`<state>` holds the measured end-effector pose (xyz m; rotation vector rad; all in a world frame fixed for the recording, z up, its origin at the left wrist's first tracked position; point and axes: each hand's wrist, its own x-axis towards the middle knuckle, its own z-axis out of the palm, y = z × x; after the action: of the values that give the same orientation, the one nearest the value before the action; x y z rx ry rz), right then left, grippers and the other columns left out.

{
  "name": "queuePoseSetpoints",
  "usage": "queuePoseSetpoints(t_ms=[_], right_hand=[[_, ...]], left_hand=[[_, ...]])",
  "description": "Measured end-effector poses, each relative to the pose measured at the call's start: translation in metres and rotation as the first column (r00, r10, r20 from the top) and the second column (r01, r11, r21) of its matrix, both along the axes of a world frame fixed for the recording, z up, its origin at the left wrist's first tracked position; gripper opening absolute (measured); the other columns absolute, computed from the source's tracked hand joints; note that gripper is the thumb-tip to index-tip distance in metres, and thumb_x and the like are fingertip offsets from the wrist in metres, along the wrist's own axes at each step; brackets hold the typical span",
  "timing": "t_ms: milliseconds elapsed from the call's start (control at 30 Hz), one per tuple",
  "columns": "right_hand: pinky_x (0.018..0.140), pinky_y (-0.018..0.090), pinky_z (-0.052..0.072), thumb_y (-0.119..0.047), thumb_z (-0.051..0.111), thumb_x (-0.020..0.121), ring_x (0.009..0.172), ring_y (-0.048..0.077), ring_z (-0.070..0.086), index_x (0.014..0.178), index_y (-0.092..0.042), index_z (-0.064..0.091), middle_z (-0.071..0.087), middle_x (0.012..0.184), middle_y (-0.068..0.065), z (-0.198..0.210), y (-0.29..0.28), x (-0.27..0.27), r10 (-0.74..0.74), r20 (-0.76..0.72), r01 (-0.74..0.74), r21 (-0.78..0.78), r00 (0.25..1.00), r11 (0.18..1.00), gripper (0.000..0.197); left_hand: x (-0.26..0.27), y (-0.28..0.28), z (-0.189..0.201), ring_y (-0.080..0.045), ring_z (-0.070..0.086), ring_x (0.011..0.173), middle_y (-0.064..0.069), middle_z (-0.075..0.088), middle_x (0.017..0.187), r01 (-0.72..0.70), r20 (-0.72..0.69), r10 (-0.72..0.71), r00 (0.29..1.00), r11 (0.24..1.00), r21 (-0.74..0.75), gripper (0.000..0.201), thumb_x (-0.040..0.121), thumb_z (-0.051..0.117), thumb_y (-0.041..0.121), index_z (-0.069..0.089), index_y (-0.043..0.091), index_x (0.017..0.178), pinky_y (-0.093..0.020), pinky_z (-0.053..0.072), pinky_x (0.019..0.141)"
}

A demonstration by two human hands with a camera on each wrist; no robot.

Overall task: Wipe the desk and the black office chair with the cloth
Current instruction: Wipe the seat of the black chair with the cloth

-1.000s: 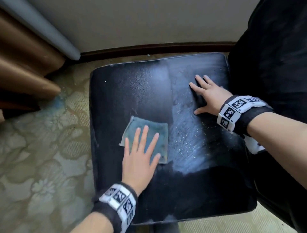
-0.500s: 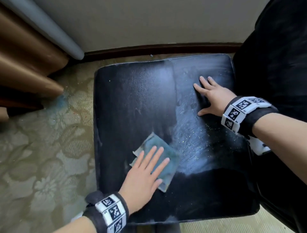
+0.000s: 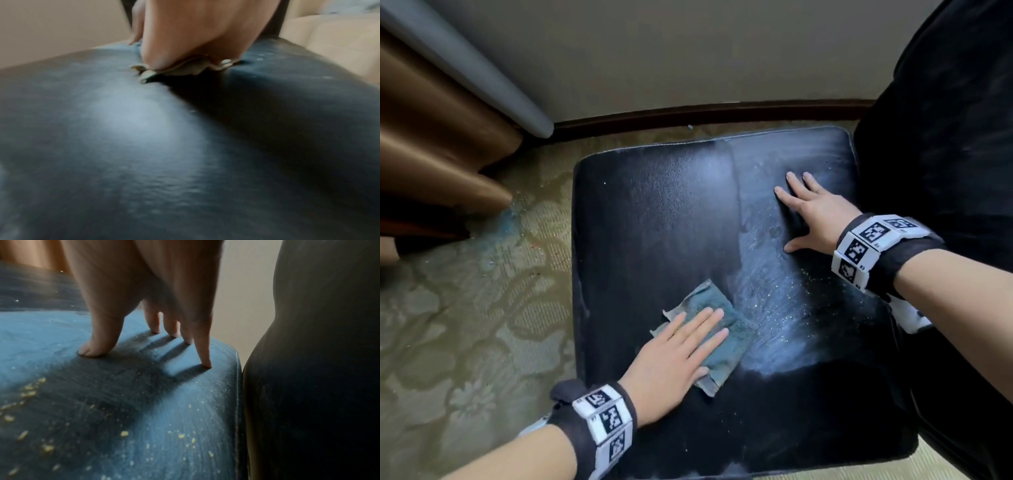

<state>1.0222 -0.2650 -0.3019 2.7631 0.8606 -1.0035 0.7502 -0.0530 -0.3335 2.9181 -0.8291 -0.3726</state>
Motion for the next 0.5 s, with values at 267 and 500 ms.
queuePoseSetpoints(t_ms=[267, 500], right_hand=[[0.107, 0.060, 0.027, -0.047, 0.071, 0.075, 0.145, 0.019, -0.006, 0.150, -0.025, 0.007, -0.007, 0.158, -0.002, 0.008, -0.005, -0.005, -0.043, -0.010, 0.043, 0.036, 0.999, 0.998, 0.101], [0.114, 0.048, 0.021, -0.042, 0.050, 0.093, 0.146, 0.016, -0.002, 0.150, -0.025, 0.011, 0.000, 0.159, -0.002, 0.026, -0.016, -0.050, -0.101, 0.092, 0.085, 0.158, 0.991, 0.984, 0.072]], left_hand=[[0.054, -0.008, -0.003, -0.030, 0.027, 0.142, -0.016, 0.028, 0.153, -0.292, 0.035, 0.291, 0.956, 0.956, 0.033, 0.057, 0.095, 0.027, 0.032, 0.033, 0.007, 0.145, -0.047, 0.027, 0.110], [0.029, -0.007, -0.002, -0.024, 0.021, 0.142, -0.010, 0.029, 0.154, 0.211, 0.010, -0.211, 0.977, 0.977, 0.013, 0.056, 0.095, 0.033, 0.036, 0.030, 0.014, 0.146, -0.043, 0.021, 0.110]])
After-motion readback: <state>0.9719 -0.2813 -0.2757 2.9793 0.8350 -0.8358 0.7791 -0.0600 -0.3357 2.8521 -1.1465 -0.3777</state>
